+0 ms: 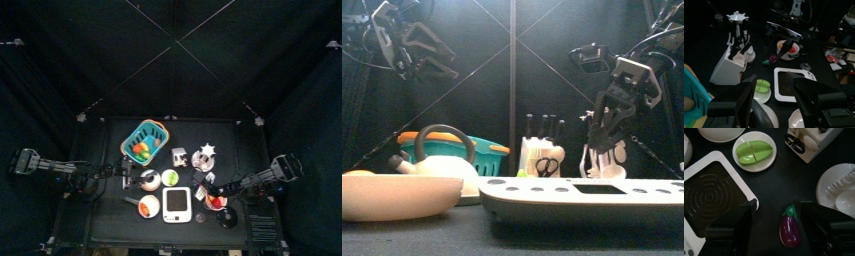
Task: Grab corn
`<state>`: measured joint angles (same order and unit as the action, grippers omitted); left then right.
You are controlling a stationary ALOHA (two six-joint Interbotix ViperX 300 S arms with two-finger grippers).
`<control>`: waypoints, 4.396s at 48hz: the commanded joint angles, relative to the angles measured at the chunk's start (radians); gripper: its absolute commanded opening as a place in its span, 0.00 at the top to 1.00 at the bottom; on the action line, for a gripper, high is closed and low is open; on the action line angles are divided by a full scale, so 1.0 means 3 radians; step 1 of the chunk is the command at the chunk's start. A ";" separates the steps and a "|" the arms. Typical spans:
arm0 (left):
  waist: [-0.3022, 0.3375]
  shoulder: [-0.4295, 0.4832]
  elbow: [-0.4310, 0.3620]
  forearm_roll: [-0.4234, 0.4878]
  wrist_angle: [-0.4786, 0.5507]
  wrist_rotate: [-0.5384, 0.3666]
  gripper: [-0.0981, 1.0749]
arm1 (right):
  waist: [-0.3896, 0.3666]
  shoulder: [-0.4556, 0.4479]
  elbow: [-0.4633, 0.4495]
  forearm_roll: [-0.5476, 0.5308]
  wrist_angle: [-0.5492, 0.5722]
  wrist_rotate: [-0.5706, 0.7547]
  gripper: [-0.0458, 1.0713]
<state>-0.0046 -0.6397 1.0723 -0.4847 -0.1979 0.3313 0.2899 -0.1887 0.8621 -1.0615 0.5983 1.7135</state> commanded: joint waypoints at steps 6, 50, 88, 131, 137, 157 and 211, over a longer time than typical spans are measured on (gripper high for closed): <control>0.0430 0.0000 -0.0261 0.0051 0.0424 0.0020 0.17 | 0.0005 -0.0031 -0.0123 -0.0102 -0.0020 -0.0015 0.13; 0.1728 0.0741 -0.0506 0.1902 0.1222 0.0051 0.16 | 0.0000 0.0133 -0.0036 -0.0235 -0.0026 -0.0015 0.13; 0.1652 0.1294 -0.1243 0.2383 0.2787 0.0409 0.04 | -0.0010 0.0276 -0.0041 -0.0235 -0.0026 -0.0010 0.13; 0.1836 0.2040 -0.1611 0.0501 0.3083 0.2102 0.04 | -0.0010 0.0383 -0.0036 -0.0220 -0.0128 -0.0010 0.13; 0.1846 0.2045 -0.1600 0.0445 0.3232 0.2086 0.04 | -0.0010 0.0409 -0.0046 -0.0230 -0.0128 -0.0010 0.13; 0.1958 0.2163 -0.1570 0.0460 0.3247 0.2081 0.06 | -0.0010 0.0419 -0.0051 -0.0235 -0.0128 -0.0010 0.13; 0.1963 0.1432 -0.1539 0.0557 0.3124 0.2076 0.36 | -0.0015 0.0419 -0.0051 -0.0235 -0.0128 -0.0010 0.13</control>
<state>0.5798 -0.1933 0.6197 -0.3237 0.7470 0.9541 0.2869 -0.0506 0.8606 -1.1275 0.5614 1.7104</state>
